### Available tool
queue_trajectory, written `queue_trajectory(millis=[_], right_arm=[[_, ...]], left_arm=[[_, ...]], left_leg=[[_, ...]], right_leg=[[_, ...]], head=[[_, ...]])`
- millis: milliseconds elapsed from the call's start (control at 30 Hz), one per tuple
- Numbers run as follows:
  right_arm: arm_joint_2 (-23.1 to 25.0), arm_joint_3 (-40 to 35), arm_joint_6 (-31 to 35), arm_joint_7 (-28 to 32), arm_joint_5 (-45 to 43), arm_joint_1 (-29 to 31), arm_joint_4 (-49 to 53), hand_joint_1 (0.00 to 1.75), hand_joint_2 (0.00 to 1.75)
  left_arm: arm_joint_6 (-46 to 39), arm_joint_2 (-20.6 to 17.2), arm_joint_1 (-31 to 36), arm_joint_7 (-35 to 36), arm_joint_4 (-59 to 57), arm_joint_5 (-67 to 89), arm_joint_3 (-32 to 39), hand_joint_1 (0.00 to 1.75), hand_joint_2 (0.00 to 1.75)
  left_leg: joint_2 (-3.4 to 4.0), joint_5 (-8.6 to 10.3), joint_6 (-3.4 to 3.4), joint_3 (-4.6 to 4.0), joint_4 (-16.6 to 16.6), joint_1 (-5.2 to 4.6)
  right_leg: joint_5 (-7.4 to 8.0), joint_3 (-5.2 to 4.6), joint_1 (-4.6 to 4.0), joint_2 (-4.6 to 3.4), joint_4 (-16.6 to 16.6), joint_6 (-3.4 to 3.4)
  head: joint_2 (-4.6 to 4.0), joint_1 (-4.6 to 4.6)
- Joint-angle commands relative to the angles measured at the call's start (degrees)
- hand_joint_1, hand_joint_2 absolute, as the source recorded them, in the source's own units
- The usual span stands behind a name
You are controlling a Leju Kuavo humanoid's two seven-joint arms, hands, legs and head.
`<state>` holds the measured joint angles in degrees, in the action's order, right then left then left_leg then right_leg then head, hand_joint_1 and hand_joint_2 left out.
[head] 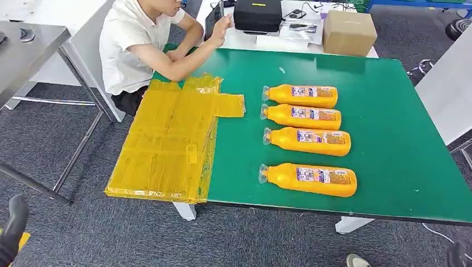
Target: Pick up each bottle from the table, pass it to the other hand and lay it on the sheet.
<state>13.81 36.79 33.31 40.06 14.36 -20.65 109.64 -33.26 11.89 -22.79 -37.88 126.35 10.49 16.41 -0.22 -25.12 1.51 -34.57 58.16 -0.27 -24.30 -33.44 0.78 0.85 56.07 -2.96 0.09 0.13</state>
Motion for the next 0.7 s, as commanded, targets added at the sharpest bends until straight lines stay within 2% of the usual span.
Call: queue_trajectory(millis=[33,133,300,433,567,700], right_arm=[[0.90,0.05,-6.07,-0.06,0.07,-0.34,4.48,0.00,1.75],[1.27,-3.83,-8.00,-0.06,0.57,-0.05,5.26,0.00,1.75],[0.12,-12.96,-6.21,-0.06,1.07,0.46,2.26,0.00,1.75],[0.38,-13.59,-5.66,-0.06,1.85,1.20,1.55,0.00,1.75],[-2.03,-19.40,-5.04,-0.06,2.17,1.55,-0.65,0.00,1.75],[-3.70,-23.40,-2.67,-0.06,6.51,2.91,-4.77,0.00,1.75]], left_arm=[[6.60,0.61,0.34,1.20,-3.18,-0.35,-7.84,0.00,1.75],[7.85,-1.07,1.14,1.88,-5.08,1.48,-14.27,0.00,1.75],[10.32,-5.12,2.98,4.65,-9.10,2.74,-24.52,0.00,1.75],[10.19,-4.82,3.26,4.50,-9.99,3.10,-25.56,0.00,1.75],[9.50,-7.05,4.36,4.95,-12.05,2.98,-30.53,0.00,1.75],[7.57,-8.28,6.35,5.65,-14.90,1.53,-34.20,0.00,1.75]], left_leg=[[-0.09,-0.08,-0.07,0.18,0.02,0.01],[-0.05,-0.12,-0.11,0.18,-0.06,0.00],[0.01,-0.12,-0.13,0.29,-0.13,0.05],[0.02,-0.07,-0.06,0.38,-0.16,0.04],[0.04,-0.04,-0.03,0.26,-0.10,0.03],[0.15,-0.04,-0.06,0.38,-0.17,0.06]], right_leg=[[-0.10,-0.22,-0.01,0.05,0.03,0.09],[-0.16,-0.25,0.00,0.00,-0.03,0.23],[-0.05,-0.13,-0.05,-0.05,-0.13,0.15],[-0.06,0.54,-0.04,-0.04,-0.15,0.13],[-0.02,0.43,-0.03,-0.06,-0.09,0.10],[0.03,0.53,-0.06,-0.18,-0.18,0.13]], head=[[0.00,0.00],[0.00,-0.02],[0.00,0.00],[0.00,0.00],[0.00,-0.02],[0.00,-0.02]])
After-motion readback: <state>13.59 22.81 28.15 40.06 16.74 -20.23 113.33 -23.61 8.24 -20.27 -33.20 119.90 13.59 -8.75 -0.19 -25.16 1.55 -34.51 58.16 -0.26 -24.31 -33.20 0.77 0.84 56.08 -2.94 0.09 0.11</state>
